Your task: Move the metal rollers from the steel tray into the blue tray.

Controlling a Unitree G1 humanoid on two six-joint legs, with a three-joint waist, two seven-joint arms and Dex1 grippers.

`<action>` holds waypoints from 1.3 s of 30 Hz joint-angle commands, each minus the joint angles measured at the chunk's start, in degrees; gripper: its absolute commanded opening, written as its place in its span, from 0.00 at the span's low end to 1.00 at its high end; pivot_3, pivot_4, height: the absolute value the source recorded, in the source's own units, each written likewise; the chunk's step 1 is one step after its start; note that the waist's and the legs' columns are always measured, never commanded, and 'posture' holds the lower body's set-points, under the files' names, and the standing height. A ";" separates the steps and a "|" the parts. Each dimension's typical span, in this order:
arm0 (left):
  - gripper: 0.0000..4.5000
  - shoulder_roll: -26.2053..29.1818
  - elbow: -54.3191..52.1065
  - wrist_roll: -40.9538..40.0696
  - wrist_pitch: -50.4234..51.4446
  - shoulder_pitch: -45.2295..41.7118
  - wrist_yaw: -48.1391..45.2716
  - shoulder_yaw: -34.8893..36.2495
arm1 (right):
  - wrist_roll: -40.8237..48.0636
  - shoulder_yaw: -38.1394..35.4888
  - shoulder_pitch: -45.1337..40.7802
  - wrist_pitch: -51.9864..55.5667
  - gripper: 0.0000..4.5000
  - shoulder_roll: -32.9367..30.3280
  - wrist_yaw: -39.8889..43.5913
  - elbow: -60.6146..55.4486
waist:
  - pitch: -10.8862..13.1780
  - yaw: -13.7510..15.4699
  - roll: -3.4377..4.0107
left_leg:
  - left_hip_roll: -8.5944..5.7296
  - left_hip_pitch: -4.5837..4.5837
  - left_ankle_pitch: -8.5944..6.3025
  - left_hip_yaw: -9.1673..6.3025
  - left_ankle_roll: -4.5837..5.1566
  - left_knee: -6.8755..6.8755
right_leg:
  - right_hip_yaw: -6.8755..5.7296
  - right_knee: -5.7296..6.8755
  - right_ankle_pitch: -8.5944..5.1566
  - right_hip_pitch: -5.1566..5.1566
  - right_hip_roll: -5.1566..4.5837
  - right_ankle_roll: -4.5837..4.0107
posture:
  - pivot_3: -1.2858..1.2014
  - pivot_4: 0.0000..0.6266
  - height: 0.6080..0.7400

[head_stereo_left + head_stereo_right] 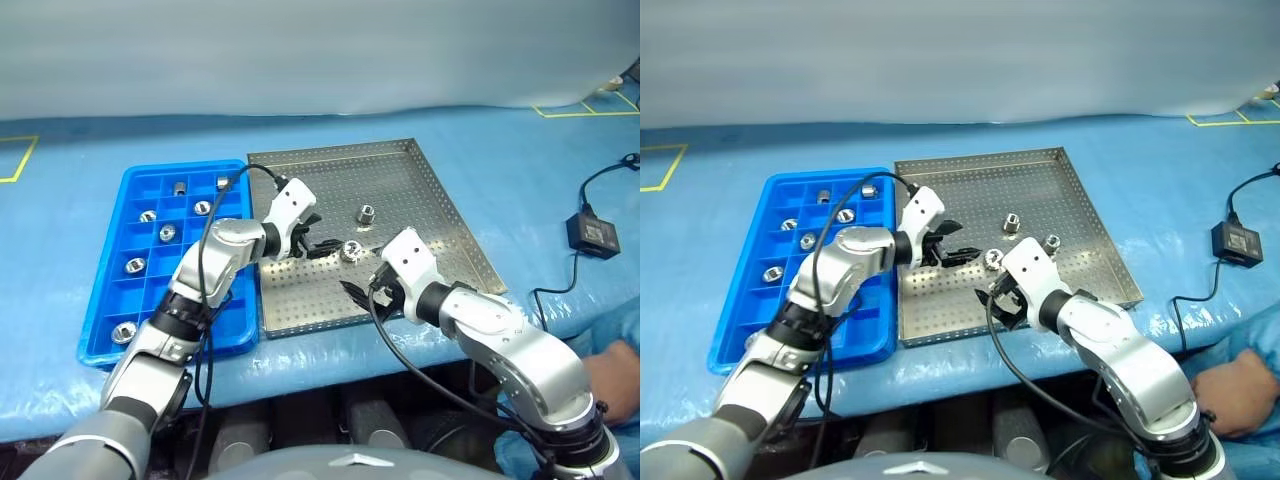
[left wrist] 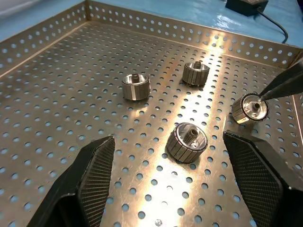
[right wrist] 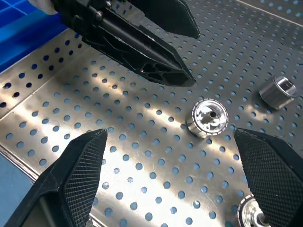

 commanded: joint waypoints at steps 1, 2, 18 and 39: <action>0.88 -1.70 7.03 3.16 -5.06 -3.23 -3.26 -2.72 | -0.24 -1.93 0.64 1.00 1.00 0.65 -1.53 -3.35 | 0.00 -1.00 0.00 | 0.00 0.00 0.00 0.00 0.00 0.00 | 0.02 0.00 -0.02 0.00 0.00 0.06 | 0.39 0.24 1.00; 0.88 -2.18 9.21 4.11 -6.02 -3.87 -3.66 -3.39 | -0.32 -2.06 0.81 1.16 1.00 0.73 -1.75 -3.49 | 0.00 -1.41 0.00 | 0.01 0.00 0.00 0.00 0.01 0.01 | 0.05 0.00 -0.07 0.00 0.00 0.16 | 0.39 0.24 1.00; 0.47 -6.08 19.85 10.02 -8.06 -5.31 -3.48 -3.35 | -1.78 -1.65 -0.16 1.09 1.00 2.93 -3.67 -2.27 | 0.00 -5.39 0.01 | 0.21 0.01 -0.03 0.00 0.05 0.01 | 0.22 0.02 -0.03 0.02 -0.01 0.63 | 0.40 0.24 1.00; 0.42 10.03 -42.51 5.98 19.38 20.37 9.91 20.84 | 1.33 1.32 -6.97 -6.68 1.00 7.65 6.25 9.36 | 0.05 -2.14 0.18 | 0.33 0.04 -0.02 0.09 0.02 -0.08 | 0.37 0.11 0.09 -0.12 0.08 0.46 | 0.50 0.24 1.00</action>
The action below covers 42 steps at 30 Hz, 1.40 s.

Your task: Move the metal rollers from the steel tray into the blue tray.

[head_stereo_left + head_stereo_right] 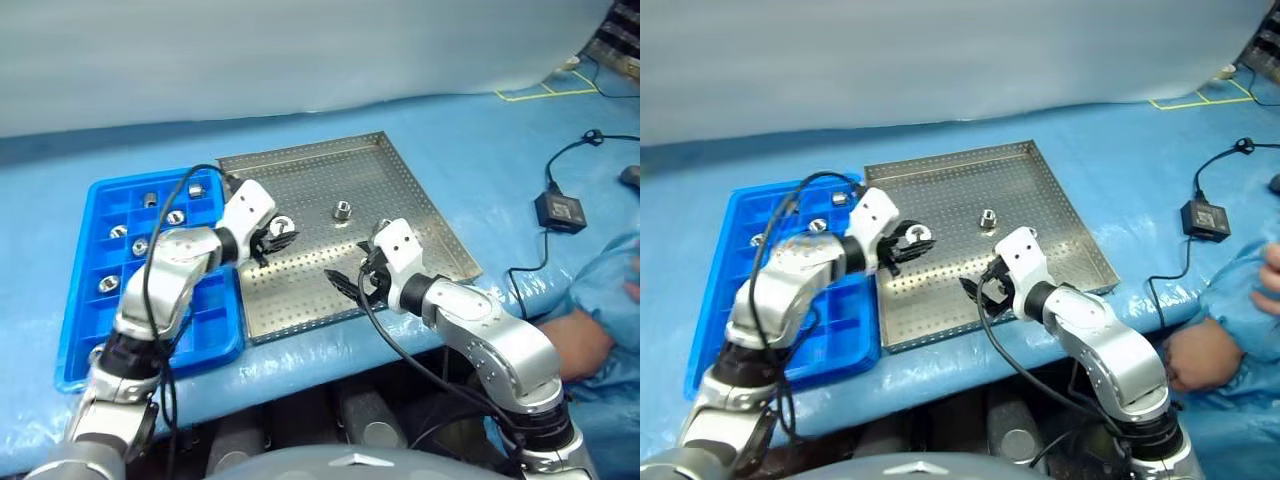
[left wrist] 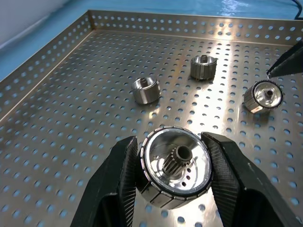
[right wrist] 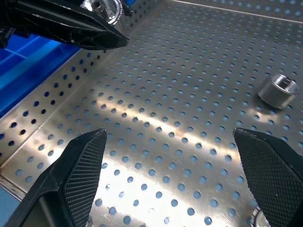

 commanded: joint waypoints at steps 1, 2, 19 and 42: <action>0.42 -0.13 -10.31 0.55 7.19 3.67 6.53 7.53 | -0.02 1.46 -2.72 -2.83 1.00 0.10 2.07 1.99 | 0.01 1.94 -0.01 | 0.01 0.01 0.00 0.00 0.00 0.03 | 0.00 0.00 0.00 0.01 0.00 0.01 | 0.51 0.24 1.00; 0.42 -0.33 -12.68 1.06 9.27 5.65 8.36 9.58 | -0.22 2.00 -3.54 -3.33 1.00 0.17 2.58 3.18 | 0.01 2.57 -0.02 | 0.01 0.01 0.01 0.01 -0.01 0.07 | -0.02 -0.01 0.01 0.02 0.00 0.04 | 0.52 0.24 1.00; 0.42 -0.97 -17.61 -0.30 16.46 19.52 15.82 20.23 | -0.95 5.01 -6.64 -5.83 1.00 0.33 6.08 7.57 | 0.00 10.10 -0.10 | 0.00 0.08 0.04 -0.11 -0.07 0.18 | -0.44 -0.05 -0.17 0.22 -0.17 -0.65 | 0.54 0.24 1.00; 0.92 -4.77 4.46 -6.99 -3.03 -4.86 5.09 -1.22 | -2.97 -0.58 0.68 0.56 1.00 -4.88 -1.02 -2.76 | -0.01 7.61 -0.12 | -0.16 0.04 0.06 -0.08 -0.01 0.23 | -0.44 -0.09 -0.12 0.26 -0.23 -0.63 | 0.45 0.24 1.00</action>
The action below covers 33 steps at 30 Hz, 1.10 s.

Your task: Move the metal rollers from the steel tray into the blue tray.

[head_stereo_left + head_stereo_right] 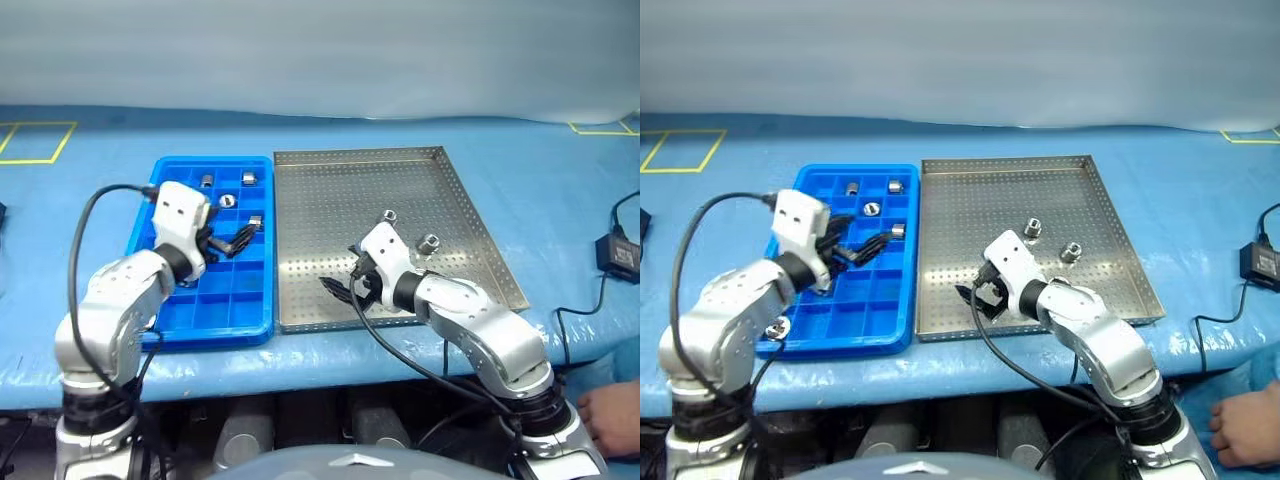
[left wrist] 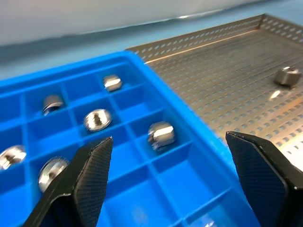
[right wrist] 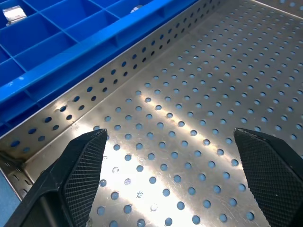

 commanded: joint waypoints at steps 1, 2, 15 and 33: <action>0.92 -1.04 9.90 2.77 -7.58 -7.56 -3.97 -9.65 | -0.51 -3.31 1.74 1.75 1.00 -0.86 -2.11 -5.25 | 0.00 -0.96 0.00 | -0.06 0.00 -0.01 0.02 0.02 0.00 | 0.02 -0.01 0.01 0.00 0.00 0.01 | 0.43 0.24 1.00; 0.92 -1.87 13.98 3.50 -9.65 -10.23 -4.92 -11.69 | -0.63 -3.91 2.66 2.40 1.00 -1.05 -2.65 -6.38 | 0.00 -1.47 0.00 | -0.10 -0.01 -0.02 0.04 0.04 -0.01 | 0.05 -0.01 0.01 -0.02 0.00 0.02 | 0.43 0.24 1.00; 0.92 -19.93 75.23 15.12 -30.49 -37.87 -2.17 -17.87 | -0.49 -9.79 12.95 9.33 1.00 1.26 -9.26 -18.51 | -0.01 -10.84 0.03 | -0.49 -0.14 -0.16 0.01 0.27 -0.04 | 0.29 -0.03 -0.09 -0.09 -0.05 1.05 | 0.34 0.24 1.00; 0.72 -22.26 97.01 20.73 -38.92 -42.27 10.53 -11.36 | -0.39 -10.48 14.01 8.89 1.00 3.98 -10.31 -18.45 | -0.03 -20.46 -0.01 | -0.99 0.11 0.03 0.18 0.96 -0.01 | 0.44 -0.08 0.10 0.29 -1.04 2.03 | 0.33 0.24 1.00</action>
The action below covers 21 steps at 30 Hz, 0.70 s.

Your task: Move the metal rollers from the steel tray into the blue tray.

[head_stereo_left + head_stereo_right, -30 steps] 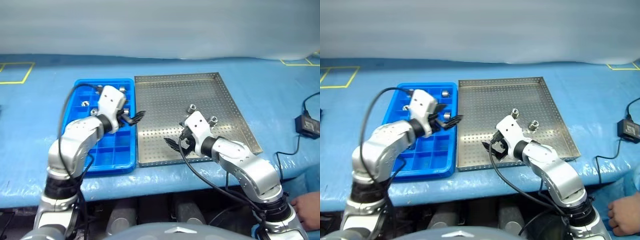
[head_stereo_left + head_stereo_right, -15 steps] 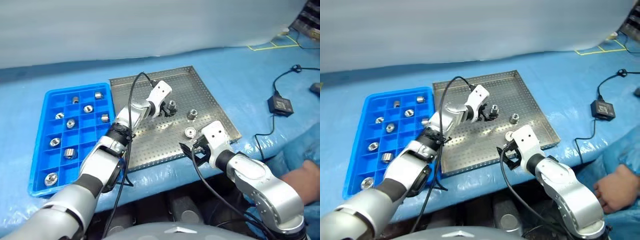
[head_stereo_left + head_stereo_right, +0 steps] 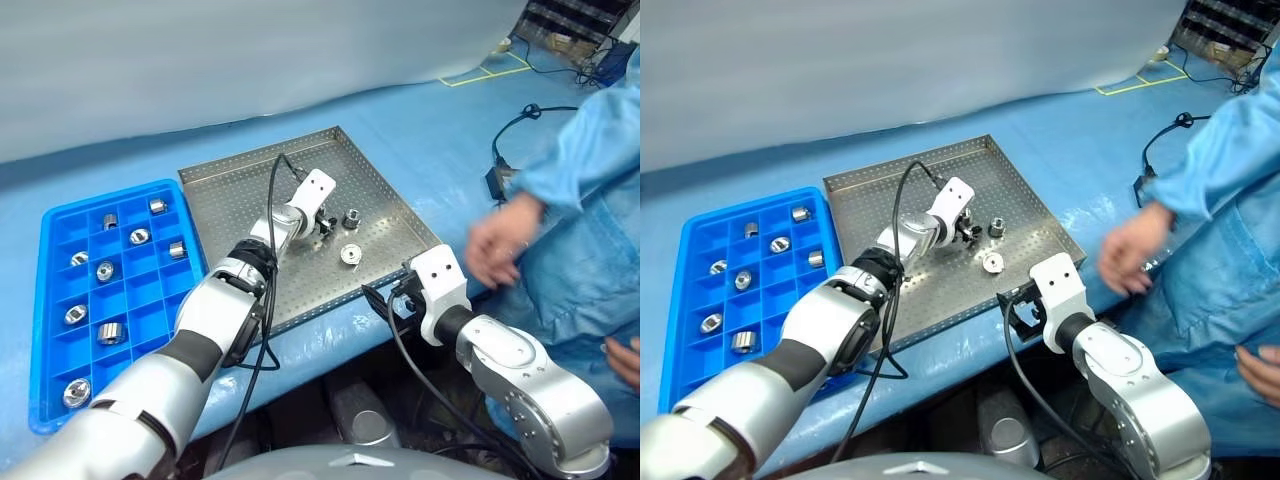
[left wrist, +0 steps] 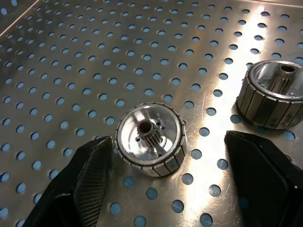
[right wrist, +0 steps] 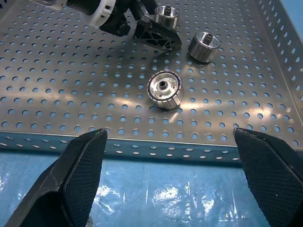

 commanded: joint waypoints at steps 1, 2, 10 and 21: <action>0.66 0.79 0.98 0.72 0.12 0.56 0.45 1.31 | 0.05 -0.09 -1.12 -1.13 1.00 0.21 -0.13 -0.64 | 0.00 -0.34 0.00 | -0.07 -0.01 0.03 0.01 0.05 0.00 | 0.01 -0.02 0.04 0.00 -0.09 0.08 | 0.34 0.24 1.00; 0.58 0.90 0.83 0.88 -0.09 0.69 0.04 1.35 | 0.03 0.13 -1.45 -1.20 1.00 0.25 -0.08 -0.32 | 0.00 -0.53 0.00 | -0.14 -0.04 0.06 0.01 0.11 0.00 | 0.01 -0.06 0.09 0.00 -0.15 0.16 | 0.34 0.24 1.00; 0.43 1.99 -1.28 0.20 -0.98 1.67 -2.91 3.15 | -0.25 1.94 -3.67 -2.32 1.00 0.38 0.30 2.10 | 0.00 -1.23 -0.01 | -0.45 -0.09 0.16 0.00 0.28 -0.07 | 0.03 -0.10 0.22 -0.06 -0.47 0.37 | 0.36 0.24 1.00; 0.43 7.31 -22.37 -2.95 5.66 7.57 -12.30 4.45 | -0.22 3.40 -5.93 -4.54 1.00 0.33 1.27 4.96 | 0.07 0.10 0.01 | -0.50 -0.30 0.17 -0.02 0.32 -0.29 | 0.08 -0.16 0.22 -0.32 -0.47 0.35 | 0.37 0.24 1.00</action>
